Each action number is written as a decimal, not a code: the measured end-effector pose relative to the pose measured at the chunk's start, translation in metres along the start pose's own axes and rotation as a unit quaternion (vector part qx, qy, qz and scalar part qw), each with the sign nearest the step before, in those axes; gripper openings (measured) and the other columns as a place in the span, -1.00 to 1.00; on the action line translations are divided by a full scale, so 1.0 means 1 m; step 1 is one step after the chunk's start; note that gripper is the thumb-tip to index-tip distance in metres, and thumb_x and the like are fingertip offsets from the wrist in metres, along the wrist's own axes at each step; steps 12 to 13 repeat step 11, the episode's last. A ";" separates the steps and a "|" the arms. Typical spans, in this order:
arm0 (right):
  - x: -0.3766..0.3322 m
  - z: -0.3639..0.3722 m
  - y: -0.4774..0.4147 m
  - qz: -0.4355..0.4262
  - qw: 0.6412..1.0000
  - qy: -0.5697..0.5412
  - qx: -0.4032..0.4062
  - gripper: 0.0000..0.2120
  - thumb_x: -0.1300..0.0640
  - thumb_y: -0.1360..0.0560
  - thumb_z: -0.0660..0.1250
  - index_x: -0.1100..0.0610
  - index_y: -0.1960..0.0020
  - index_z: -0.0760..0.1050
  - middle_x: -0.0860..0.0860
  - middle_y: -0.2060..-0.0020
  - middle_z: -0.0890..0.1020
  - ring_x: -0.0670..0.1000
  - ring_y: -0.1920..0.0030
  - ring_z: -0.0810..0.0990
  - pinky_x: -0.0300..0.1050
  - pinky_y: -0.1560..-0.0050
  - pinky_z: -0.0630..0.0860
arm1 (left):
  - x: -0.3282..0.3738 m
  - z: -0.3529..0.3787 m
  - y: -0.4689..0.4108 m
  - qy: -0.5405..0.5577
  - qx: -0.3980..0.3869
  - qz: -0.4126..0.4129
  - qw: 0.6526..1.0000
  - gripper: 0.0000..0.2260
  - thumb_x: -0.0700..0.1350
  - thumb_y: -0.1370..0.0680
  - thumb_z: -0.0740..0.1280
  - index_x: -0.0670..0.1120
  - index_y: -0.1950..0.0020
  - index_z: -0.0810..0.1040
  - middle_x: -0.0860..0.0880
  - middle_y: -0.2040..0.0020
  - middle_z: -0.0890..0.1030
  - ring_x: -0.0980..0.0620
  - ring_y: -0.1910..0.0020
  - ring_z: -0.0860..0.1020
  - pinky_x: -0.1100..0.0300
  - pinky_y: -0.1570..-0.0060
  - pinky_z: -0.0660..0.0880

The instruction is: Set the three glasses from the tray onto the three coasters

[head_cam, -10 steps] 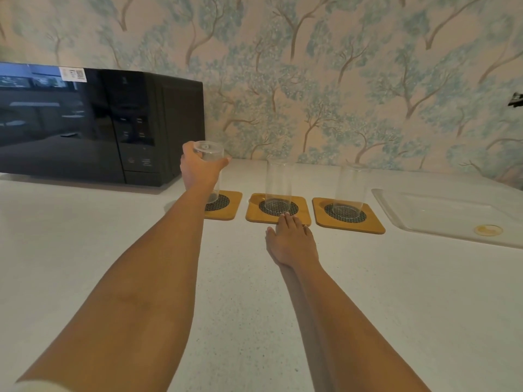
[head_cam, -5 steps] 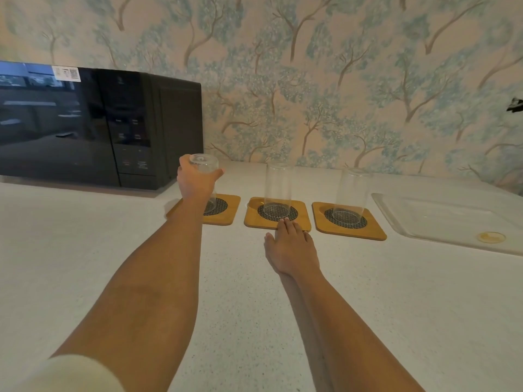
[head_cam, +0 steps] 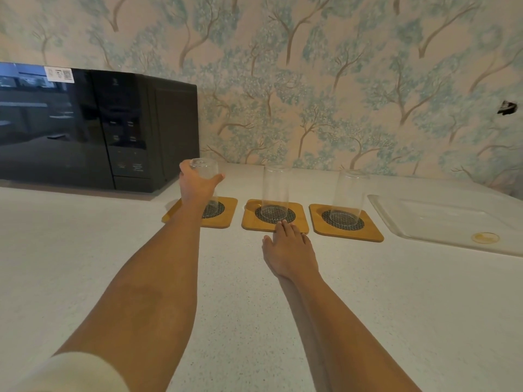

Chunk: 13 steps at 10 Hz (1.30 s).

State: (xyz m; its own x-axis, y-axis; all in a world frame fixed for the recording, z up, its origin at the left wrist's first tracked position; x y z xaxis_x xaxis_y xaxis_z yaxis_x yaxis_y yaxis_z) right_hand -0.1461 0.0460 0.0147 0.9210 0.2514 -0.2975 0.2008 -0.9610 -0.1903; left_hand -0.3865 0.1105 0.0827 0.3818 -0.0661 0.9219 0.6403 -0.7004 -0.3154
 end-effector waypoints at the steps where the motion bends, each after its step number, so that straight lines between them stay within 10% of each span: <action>1: 0.000 0.000 0.000 0.000 1.000 -0.003 0.001 -0.43 -0.06 -0.63 -0.03 0.18 -0.56 0.08 0.06 -0.56 0.13 0.05 -0.57 0.06 0.05 -0.56 0.02 | -0.004 0.000 0.003 -0.011 -0.010 -0.003 1.000 -0.17 0.06 -0.35 0.51 -0.09 -0.46 0.12 -0.14 -0.41 0.34 -0.13 -0.36 0.36 0.02 -0.26 0.42; 13: -0.002 -0.007 0.003 0.007 0.999 -0.037 0.021 -0.43 -0.06 -0.62 0.00 0.17 -0.56 0.06 0.06 -0.57 0.11 0.06 -0.57 0.05 0.05 -0.56 0.00 | -0.022 -0.012 0.055 -0.079 0.057 0.022 0.995 -0.11 0.25 -0.41 0.34 -0.09 -0.54 -0.05 -0.12 -0.54 0.15 -0.16 -0.50 0.17 -0.13 -0.45 0.20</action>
Point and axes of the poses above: each hand's wrist, its own y-axis away from the middle knuckle, its own z-axis out of the palm, x = y × z, the point moved 7 cm from there along -y, towards the middle knuckle
